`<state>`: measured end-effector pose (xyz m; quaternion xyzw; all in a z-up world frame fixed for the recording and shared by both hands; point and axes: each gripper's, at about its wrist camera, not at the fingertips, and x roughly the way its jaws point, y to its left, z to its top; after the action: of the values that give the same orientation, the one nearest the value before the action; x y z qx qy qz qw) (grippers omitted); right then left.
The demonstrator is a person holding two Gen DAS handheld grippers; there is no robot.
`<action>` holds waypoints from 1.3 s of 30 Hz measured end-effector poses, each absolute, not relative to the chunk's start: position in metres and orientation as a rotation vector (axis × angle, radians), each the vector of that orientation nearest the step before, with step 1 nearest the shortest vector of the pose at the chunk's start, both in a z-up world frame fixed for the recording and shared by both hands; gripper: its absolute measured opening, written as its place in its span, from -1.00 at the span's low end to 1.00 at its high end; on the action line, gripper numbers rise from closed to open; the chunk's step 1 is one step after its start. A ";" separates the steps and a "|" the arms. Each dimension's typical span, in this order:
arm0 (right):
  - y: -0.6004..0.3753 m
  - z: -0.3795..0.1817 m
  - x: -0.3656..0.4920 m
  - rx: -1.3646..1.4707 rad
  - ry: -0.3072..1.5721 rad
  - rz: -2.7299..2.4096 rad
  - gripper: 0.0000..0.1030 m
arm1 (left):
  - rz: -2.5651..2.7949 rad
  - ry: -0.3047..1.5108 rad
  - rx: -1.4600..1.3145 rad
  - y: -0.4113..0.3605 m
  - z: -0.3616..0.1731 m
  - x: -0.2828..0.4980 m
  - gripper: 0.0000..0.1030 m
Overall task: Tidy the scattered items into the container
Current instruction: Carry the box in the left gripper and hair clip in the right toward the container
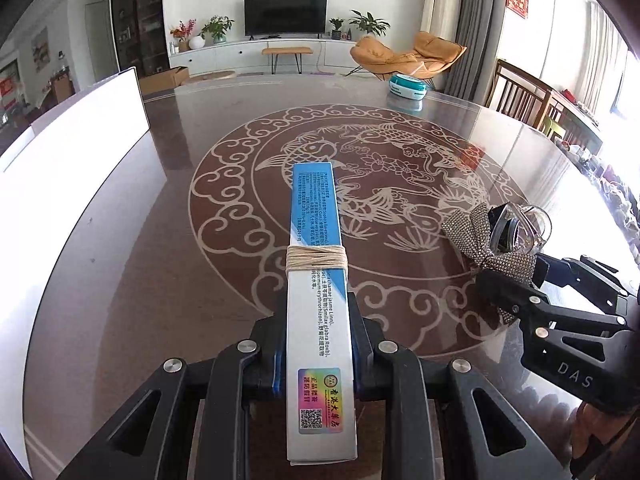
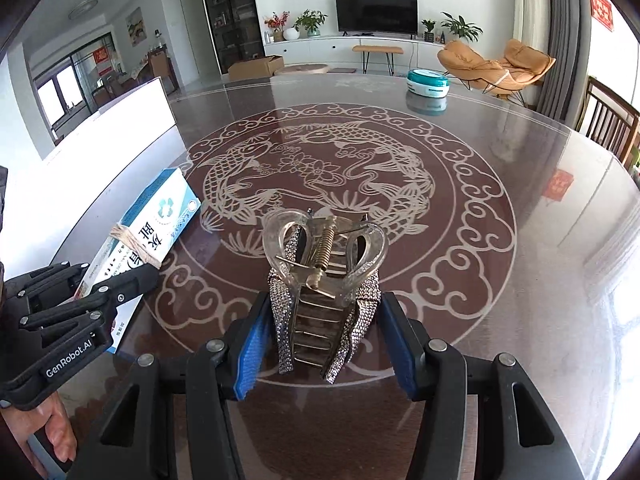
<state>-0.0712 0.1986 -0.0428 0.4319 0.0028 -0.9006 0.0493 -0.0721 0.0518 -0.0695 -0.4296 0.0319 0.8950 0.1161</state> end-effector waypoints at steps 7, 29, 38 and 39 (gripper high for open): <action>0.194 -0.047 -0.072 1.350 0.077 -2.760 0.37 | 2.638 0.153 -1.257 0.061 -0.069 -0.068 -0.49; 0.214 -0.049 -0.076 1.416 0.004 -2.806 0.81 | 2.594 0.158 -1.363 0.064 -0.073 -0.081 1.00; 0.214 -0.049 -0.076 1.416 0.002 -2.803 0.83 | 2.587 0.154 -1.361 0.062 -0.072 -0.081 1.00; 0.214 -0.049 -0.076 1.416 0.001 -2.801 0.84 | 2.584 0.152 -1.360 0.062 -0.072 -0.081 1.00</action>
<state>-0.0757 0.2137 -0.0487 0.4512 0.0003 -0.8924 0.0012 -0.0808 0.0616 -0.0722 -0.4625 0.0516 0.8784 0.1086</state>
